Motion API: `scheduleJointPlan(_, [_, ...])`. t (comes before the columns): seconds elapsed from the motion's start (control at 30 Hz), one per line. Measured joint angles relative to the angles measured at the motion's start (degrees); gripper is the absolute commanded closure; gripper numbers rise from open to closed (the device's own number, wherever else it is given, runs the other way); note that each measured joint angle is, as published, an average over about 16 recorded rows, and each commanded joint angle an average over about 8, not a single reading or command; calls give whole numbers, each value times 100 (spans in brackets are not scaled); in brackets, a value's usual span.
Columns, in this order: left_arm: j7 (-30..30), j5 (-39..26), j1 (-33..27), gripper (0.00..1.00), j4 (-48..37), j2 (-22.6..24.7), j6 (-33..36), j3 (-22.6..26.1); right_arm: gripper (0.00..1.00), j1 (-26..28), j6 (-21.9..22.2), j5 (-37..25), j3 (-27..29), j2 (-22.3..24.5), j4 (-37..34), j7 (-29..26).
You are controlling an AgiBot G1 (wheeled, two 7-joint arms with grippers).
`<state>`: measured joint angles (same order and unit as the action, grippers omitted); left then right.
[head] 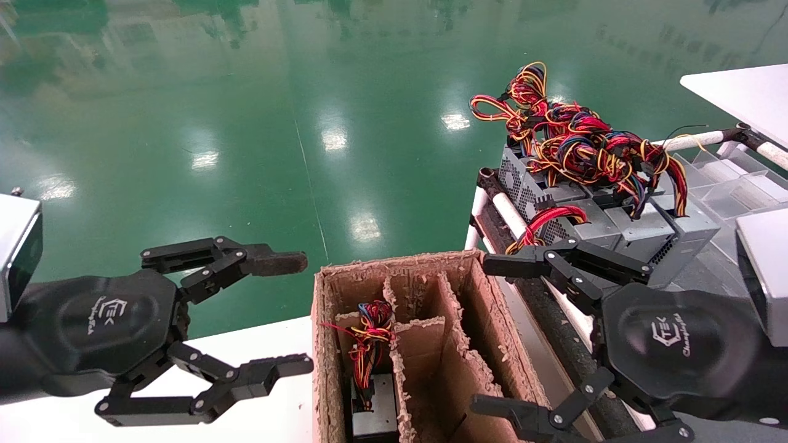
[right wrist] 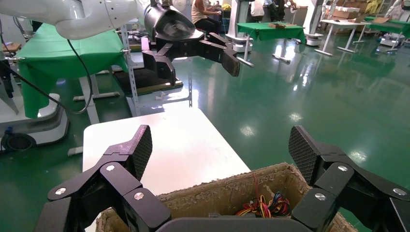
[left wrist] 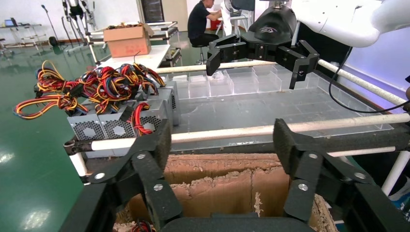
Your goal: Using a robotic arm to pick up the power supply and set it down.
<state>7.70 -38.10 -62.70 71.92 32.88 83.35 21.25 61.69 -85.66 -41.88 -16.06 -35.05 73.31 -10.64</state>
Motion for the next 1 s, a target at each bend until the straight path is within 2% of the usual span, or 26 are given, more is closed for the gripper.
scheduleJointPlan(1.0, [0,0,0,99,0,0,0,0,0,0,0,0,0,0,0,0])
